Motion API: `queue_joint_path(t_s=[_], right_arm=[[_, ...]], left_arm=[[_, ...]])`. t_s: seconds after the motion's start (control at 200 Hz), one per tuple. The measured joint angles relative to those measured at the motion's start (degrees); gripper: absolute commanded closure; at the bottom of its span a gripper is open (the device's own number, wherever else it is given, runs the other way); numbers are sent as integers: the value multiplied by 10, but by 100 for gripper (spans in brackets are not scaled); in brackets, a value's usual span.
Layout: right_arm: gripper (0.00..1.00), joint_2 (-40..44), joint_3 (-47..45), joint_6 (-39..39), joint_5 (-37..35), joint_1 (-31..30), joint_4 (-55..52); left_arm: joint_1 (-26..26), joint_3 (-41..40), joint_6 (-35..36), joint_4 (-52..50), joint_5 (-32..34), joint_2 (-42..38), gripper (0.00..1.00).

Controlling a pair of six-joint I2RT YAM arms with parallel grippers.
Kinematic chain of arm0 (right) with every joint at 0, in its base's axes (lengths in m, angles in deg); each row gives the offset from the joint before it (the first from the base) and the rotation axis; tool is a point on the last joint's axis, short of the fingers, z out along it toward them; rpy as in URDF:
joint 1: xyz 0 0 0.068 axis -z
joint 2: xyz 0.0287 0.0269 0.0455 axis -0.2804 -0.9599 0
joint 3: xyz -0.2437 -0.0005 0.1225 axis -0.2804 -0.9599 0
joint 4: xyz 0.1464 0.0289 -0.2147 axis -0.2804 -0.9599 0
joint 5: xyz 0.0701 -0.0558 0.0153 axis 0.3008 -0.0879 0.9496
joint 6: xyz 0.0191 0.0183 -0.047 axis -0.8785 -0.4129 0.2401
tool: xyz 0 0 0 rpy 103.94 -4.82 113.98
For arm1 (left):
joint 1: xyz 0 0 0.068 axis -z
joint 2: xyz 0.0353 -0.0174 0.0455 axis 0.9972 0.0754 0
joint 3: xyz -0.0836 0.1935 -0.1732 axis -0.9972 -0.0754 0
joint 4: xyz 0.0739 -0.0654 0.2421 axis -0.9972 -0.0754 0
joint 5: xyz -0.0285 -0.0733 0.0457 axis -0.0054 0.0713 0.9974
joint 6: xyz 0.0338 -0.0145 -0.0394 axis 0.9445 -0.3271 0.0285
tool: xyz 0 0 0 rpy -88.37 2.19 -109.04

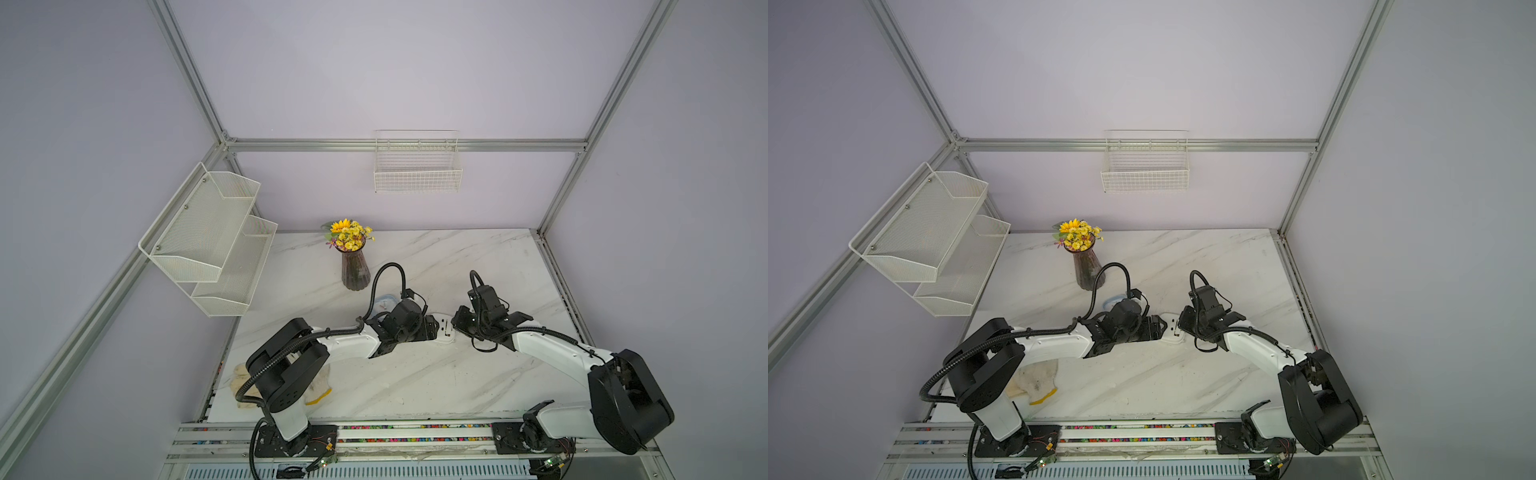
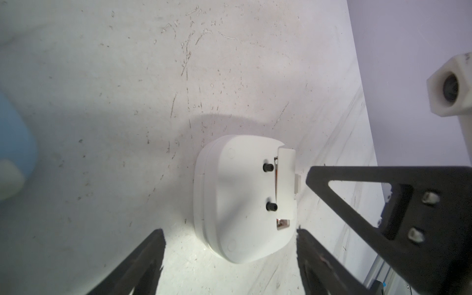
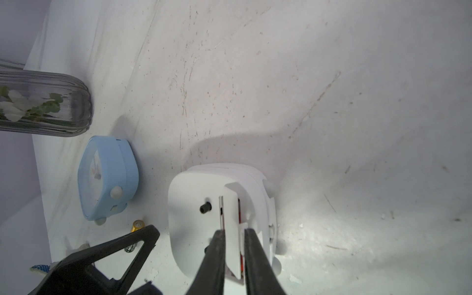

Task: Insert the battery into the alarm
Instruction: Install the cover on the alarm.

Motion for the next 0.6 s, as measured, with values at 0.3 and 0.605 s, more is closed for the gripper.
queue_joint_path(t_s=[0.3, 0.605], right_arm=[[87, -19, 0, -1, 0, 0, 5], [93, -21, 0, -4, 1, -1, 17]], left_arm=[[0, 8, 0, 5, 0, 11, 20], [0, 8, 0, 9, 0, 14, 20]])
